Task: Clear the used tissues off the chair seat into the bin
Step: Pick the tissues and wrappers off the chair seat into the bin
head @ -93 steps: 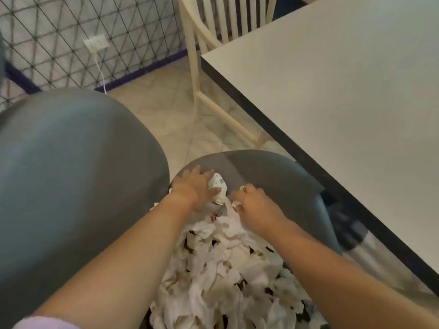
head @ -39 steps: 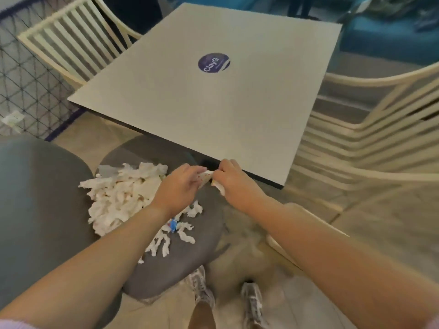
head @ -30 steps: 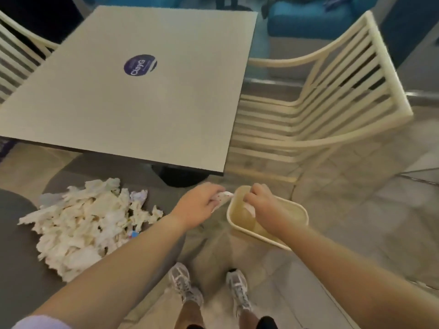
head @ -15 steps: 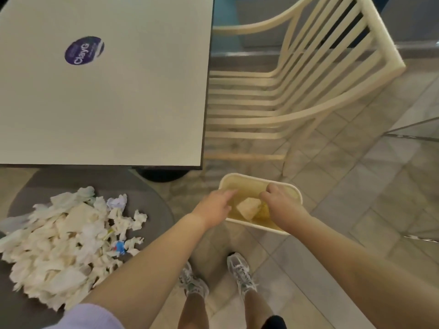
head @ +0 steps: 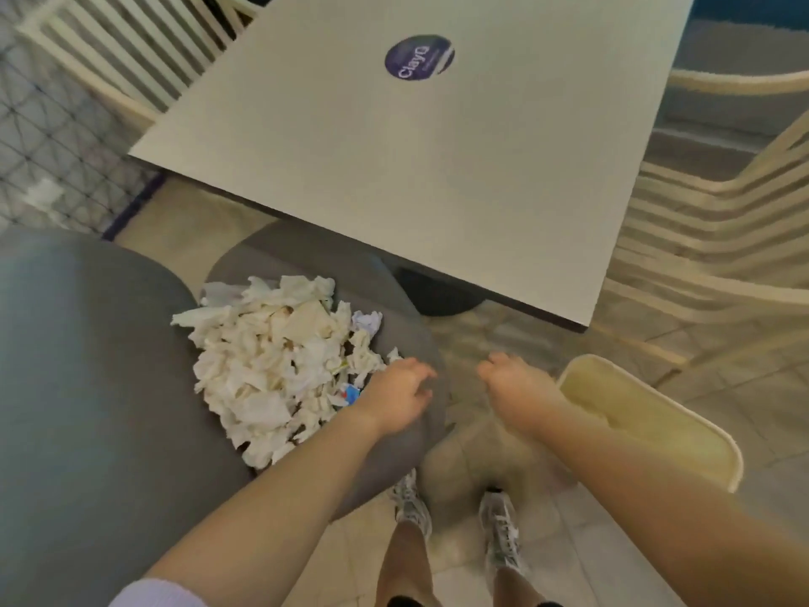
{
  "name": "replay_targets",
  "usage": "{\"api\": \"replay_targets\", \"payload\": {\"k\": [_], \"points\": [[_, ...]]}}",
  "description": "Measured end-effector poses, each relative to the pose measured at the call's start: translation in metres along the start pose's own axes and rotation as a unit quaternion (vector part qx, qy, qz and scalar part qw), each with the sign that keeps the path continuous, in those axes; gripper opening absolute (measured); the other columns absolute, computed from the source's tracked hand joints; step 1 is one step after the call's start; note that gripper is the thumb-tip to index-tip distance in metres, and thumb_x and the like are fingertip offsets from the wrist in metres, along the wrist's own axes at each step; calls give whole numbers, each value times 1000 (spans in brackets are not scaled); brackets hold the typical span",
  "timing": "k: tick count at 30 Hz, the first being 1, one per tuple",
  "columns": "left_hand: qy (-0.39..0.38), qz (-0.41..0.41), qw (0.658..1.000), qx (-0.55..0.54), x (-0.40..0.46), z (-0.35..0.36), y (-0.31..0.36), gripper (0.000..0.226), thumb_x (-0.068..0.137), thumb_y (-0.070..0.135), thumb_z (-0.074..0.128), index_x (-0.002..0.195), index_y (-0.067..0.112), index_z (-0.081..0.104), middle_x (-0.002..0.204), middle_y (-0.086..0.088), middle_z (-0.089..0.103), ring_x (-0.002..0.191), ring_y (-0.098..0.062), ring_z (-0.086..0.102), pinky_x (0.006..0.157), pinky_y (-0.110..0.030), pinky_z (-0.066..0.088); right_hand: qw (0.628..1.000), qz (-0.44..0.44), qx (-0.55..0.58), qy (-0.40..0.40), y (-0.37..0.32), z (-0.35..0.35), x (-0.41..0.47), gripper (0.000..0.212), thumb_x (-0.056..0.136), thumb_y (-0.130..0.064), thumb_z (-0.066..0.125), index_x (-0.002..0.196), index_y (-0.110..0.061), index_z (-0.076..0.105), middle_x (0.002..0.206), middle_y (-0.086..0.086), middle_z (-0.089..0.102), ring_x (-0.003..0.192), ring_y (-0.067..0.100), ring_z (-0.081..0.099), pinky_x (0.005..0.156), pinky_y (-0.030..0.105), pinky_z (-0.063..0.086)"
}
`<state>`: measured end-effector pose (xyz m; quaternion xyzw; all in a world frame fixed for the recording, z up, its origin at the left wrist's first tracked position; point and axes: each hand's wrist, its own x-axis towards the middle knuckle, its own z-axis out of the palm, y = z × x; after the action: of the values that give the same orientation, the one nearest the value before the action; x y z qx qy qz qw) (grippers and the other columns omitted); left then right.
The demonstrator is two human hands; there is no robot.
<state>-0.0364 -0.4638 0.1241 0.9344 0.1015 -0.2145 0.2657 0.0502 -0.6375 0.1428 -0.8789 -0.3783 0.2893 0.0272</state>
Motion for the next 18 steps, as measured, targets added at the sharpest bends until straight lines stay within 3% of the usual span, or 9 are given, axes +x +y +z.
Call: {"api": "replay_targets", "payload": {"k": [9,12,18], "points": [[68,-137,988,10,-23,-69,-160,36,94,28,47,129,22,48,128,-3,48,122,-23,42,98,-42,37,992,-115,-37,26,-122,-22,126,27,92,-10,44,118,-13,49,116,8,50,108,23,48,77,33,48],[85,-159,984,-2,-16,-90,-206,36,93,29,47,129,25,48,125,-3,49,119,-24,44,94,-43,40,991,-125,-36,20,-159,-31,167,29,90,-7,43,118,-12,50,115,8,49,108,24,48,78,37,52],[134,-155,979,-24,15,-117,-270,44,91,35,50,133,27,45,124,-3,46,119,-24,40,96,-43,39,989,-139,-35,29,-207,-36,249,28,92,-4,42,117,-10,49,118,8,48,110,24,45,76,36,47]]}}
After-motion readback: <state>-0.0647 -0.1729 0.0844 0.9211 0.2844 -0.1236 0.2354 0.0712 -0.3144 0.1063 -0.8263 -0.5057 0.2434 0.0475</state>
